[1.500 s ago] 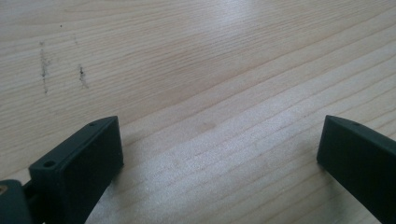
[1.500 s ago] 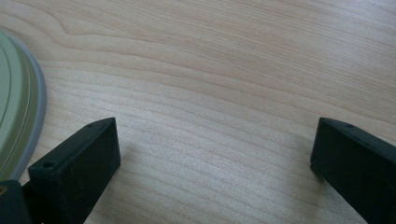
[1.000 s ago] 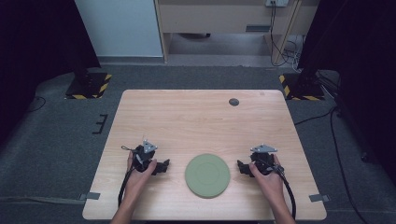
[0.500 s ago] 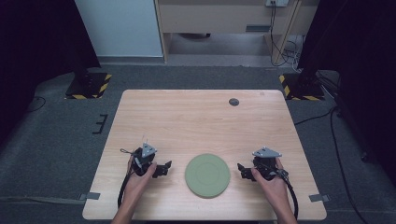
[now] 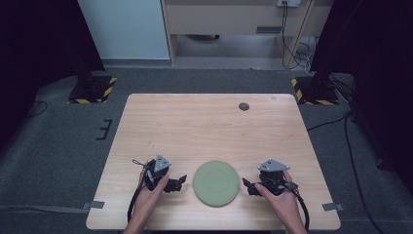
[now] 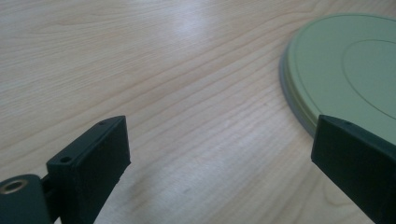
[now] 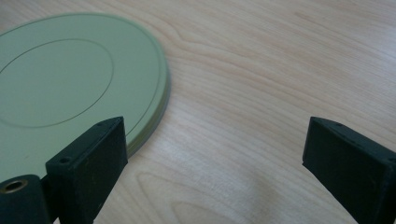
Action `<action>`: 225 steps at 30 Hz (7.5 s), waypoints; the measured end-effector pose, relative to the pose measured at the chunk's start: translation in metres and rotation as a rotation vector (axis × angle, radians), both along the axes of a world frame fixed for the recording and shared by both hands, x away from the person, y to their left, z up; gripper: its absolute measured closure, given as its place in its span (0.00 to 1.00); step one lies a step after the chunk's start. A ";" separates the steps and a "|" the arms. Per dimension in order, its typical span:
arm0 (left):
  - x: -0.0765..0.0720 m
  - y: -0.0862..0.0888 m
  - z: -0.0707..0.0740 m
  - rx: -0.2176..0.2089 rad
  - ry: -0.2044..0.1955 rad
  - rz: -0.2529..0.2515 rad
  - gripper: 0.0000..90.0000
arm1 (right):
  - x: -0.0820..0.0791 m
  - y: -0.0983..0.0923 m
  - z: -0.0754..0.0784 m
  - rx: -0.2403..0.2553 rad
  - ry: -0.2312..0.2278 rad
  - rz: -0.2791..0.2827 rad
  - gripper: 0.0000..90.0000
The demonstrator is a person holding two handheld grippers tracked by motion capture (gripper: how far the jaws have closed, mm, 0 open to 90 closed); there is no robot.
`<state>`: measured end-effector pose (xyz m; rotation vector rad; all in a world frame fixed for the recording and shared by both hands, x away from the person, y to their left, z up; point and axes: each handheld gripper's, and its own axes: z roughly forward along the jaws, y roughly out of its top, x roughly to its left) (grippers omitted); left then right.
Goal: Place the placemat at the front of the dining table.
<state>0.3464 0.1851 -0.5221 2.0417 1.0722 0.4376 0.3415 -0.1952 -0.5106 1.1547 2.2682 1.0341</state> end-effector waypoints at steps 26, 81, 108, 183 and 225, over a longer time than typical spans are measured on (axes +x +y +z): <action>-0.008 -0.025 -0.007 0.011 0.030 -0.078 0.04 | -0.012 0.018 -0.008 -0.077 0.015 0.103 0.07; -0.003 -0.031 -0.010 0.035 0.010 -0.033 0.00 | -0.006 0.028 -0.013 -0.130 -0.001 0.059 0.01; 0.000 -0.032 -0.008 0.031 -0.006 -0.010 0.02 | -0.007 0.028 -0.011 -0.125 -0.016 0.046 0.06; 0.002 -0.037 -0.010 0.053 -0.010 0.000 0.00 | -0.004 0.035 -0.012 -0.142 -0.020 0.020 0.04; 0.012 -0.039 -0.010 0.051 -0.013 0.020 0.00 | 0.008 0.034 -0.013 -0.126 -0.025 -0.025 0.04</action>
